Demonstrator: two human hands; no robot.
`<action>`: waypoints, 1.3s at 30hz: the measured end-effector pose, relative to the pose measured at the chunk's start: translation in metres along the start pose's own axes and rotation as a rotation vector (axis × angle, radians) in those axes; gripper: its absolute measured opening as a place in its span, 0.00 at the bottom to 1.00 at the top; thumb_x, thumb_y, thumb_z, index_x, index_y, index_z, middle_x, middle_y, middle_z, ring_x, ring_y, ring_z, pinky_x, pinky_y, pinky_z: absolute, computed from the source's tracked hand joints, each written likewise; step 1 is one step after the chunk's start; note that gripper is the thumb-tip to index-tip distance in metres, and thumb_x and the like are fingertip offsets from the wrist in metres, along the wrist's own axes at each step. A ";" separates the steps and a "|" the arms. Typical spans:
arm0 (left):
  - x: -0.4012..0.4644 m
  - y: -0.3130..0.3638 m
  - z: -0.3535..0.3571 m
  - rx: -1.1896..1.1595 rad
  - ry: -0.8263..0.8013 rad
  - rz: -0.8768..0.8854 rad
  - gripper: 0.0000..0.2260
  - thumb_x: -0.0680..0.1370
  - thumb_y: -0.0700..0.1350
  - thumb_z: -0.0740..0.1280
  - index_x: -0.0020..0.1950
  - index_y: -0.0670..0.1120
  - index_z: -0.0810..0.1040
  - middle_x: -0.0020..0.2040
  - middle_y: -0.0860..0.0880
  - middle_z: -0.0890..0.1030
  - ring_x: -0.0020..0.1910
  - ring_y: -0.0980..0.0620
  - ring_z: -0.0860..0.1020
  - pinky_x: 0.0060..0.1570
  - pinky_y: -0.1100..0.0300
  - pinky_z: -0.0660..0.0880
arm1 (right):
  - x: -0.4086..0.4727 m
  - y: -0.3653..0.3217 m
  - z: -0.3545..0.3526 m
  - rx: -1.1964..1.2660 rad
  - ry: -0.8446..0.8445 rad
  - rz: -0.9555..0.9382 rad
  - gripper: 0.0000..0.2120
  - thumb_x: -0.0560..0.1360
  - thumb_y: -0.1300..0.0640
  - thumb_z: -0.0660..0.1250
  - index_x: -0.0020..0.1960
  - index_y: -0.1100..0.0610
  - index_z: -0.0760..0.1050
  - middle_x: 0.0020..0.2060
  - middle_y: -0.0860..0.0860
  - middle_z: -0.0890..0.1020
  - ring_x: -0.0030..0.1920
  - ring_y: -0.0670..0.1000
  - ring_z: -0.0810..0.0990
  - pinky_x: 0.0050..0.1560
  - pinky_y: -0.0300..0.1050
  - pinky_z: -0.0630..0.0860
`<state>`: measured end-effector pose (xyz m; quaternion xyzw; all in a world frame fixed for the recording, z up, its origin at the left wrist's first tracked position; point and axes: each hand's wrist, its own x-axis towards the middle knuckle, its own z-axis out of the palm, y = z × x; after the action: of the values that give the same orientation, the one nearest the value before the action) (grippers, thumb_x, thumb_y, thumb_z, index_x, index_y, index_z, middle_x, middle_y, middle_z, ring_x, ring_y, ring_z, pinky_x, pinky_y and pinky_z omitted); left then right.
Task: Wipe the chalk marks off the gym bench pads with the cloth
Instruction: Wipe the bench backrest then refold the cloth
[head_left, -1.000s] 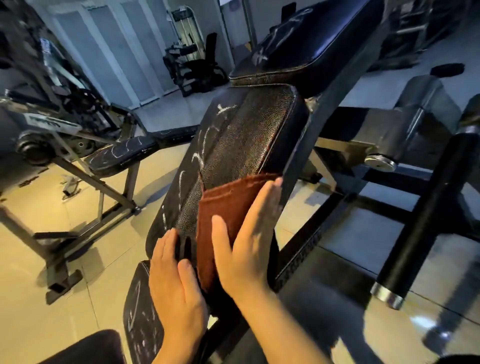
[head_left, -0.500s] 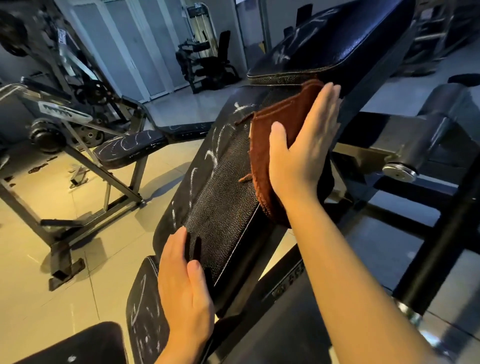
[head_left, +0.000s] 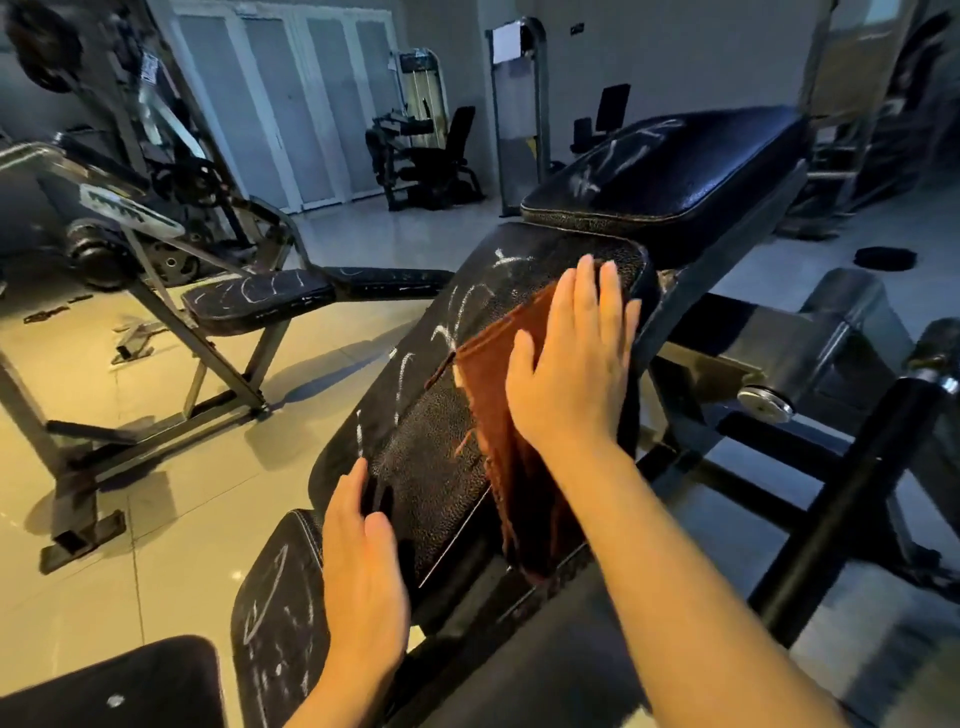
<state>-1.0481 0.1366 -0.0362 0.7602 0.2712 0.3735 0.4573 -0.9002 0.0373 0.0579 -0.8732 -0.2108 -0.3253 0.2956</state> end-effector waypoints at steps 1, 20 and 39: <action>-0.001 0.003 0.000 0.022 0.008 -0.002 0.28 0.74 0.53 0.47 0.75 0.55 0.60 0.75 0.55 0.62 0.73 0.59 0.59 0.75 0.52 0.55 | 0.024 0.009 -0.009 -0.140 -0.059 -0.025 0.32 0.81 0.49 0.54 0.78 0.63 0.49 0.79 0.57 0.51 0.79 0.54 0.44 0.75 0.53 0.34; 0.002 -0.001 -0.022 -0.198 0.019 0.044 0.19 0.72 0.62 0.49 0.62 0.71 0.58 0.61 0.73 0.62 0.66 0.73 0.60 0.67 0.67 0.56 | 0.006 -0.025 -0.018 -0.495 -0.532 -0.495 0.45 0.69 0.37 0.30 0.79 0.60 0.49 0.78 0.58 0.52 0.78 0.57 0.49 0.77 0.56 0.44; -0.015 -0.042 -0.130 0.125 -0.008 0.064 0.11 0.81 0.47 0.61 0.62 0.57 0.69 0.61 0.56 0.71 0.58 0.62 0.68 0.51 0.76 0.63 | -0.064 -0.026 -0.008 -0.363 -0.535 -0.700 0.40 0.76 0.33 0.46 0.71 0.62 0.70 0.71 0.58 0.72 0.71 0.57 0.69 0.72 0.52 0.53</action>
<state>-1.1659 0.2077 -0.0391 0.7971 0.2676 0.3672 0.3977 -0.9631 0.0407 0.0283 -0.8403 -0.5006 -0.2008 -0.0536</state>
